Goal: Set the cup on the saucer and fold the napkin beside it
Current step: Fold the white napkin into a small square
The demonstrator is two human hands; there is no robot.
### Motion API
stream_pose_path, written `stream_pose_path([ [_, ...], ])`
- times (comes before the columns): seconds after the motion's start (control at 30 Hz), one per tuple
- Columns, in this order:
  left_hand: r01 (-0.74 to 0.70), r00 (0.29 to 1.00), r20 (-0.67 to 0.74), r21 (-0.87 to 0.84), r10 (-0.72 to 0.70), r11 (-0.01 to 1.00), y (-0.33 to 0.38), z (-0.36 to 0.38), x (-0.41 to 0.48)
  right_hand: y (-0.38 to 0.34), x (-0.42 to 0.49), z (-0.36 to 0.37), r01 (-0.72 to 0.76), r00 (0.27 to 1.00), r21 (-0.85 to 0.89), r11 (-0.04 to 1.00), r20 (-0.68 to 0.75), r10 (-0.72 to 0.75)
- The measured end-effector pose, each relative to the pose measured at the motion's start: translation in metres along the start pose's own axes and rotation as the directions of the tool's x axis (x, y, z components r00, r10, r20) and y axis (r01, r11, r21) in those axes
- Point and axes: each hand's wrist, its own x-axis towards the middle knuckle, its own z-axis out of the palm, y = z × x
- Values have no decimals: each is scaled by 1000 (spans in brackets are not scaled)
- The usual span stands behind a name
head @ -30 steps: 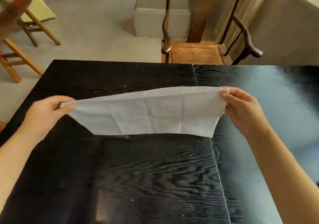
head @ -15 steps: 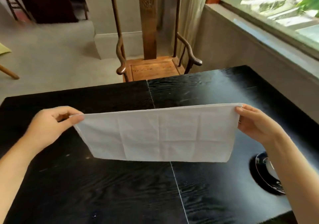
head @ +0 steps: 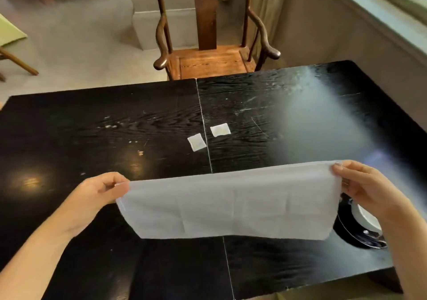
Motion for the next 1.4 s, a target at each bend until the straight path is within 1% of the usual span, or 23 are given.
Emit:
stream_pose_path([
  [0.03, 44, 999, -3, -29, -44, 999, -7, 5, 8, 5, 7, 3, -11, 1000, -8, 1000, -19, 11],
  [0.1, 135, 988, -64, -59, -139, 989, -24, 16, 33, 18, 28, 9, -27, 998, -22, 999, -57, 26],
  [0.17, 226, 962, -146, -51, -231, 973, -41, 30, 64, 38, 58, 13, -44, 989, -77, 996, -143, 33],
  [0.23, 303, 929, -198, -73, -311, 950, -54, 44, 96, 59, 89, 18, -63, 971, -126, 990, -239, 31],
  [0.33, 352, 893, -285, -38, -347, 935, -67, 63, 136, 88, 132, 26, -81, 922, -204, 976, -387, -4],
  [0.47, 403, 851, -431, 168, -300, 900, -75, 80, 170, 110, 174, 37, -101, 850, -379, 920, -513, -119],
  [0.57, 422, 846, -470, 308, -249, 852, -87, 85, 185, 123, 191, 42, -120, 815, -491, 863, -545, -197],
  [0.6, 424, 841, -494, 347, -222, 836, -93, 85, 189, 127, 194, 44, -113, 803, -537, 836, -545, -242],
  [0.67, 410, 800, -583, 364, -138, 837, -107, 89, 190, 136, 200, 49, -97, 768, -665, 741, -523, -369],
  [0.7, 402, 773, -628, 375, -91, 835, -110, 96, 187, 141, 202, 52, -107, 743, -719, 687, -517, -425],
  [0.73, 375, 765, -644, 425, -17, 824, -111, 108, 184, 145, 202, 55, -134, 719, -757, 639, -518, -464],
  [0.77, 299, 782, -616, 506, 96, 809, -109, 124, 179, 150, 203, 57, -152, 697, -784, 602, -517, -497],
  [0.8, 182, 819, -532, 597, 215, 781, -106, 144, 175, 154, 204, 59, -167, 676, -805, 569, -513, -528],
  [0.83, 61, 860, -411, 671, 302, 738, -100, 166, 172, 157, 205, 60, -181, 659, -825, 535, -505, -557],
  [0.87, -32, 894, -288, 722, 342, 691, -100, 187, 171, 159, 206, 60, -191, 645, -843, 503, -494, -583],
  [0.93, -105, 928, -139, 793, 346, 601, -97, 222, 173, 163, 207, 60, -202, 633, -865, 460, -473, -612],
  [1.03, -153, 946, -18, 855, 324, 496, -100, 252, 175, 165, 208, 60, -218, 625, -877, 429, -463, -629],
  [1.1, -198, 946, 48, 867, 319, 457, -108, 258, 171, 165, 207, 61, -219, 621, -884, 412, -452, -640],
  [1.17, -187, 955, 59, 882, 292, 433, -118, 250, 161, 163, 207, 61, -224, 622, -887, 403, -449, -642],
  [1.2, -162, 960, 41, 889, 278, 428, -123, 241, 156, 163, 207, 61, -229, 623, -888, 400, -449, -641],
  [1.3, -41, 964, -77, 903, 255, 427, -137, 214, 140, 162, 206, 62, -239, 628, -887, 395, -451, -634],
  [1.37, -16, 968, -95, 902, 234, 432, -140, 207, 136, 162, 206, 64, -255, 633, -885, 389, -458, -625],
  [1.4, -19, 970, -90, 901, 228, 434, -139, 207, 135, 160, 206, 66, -288, 638, -875, 388, -478, -604],
])
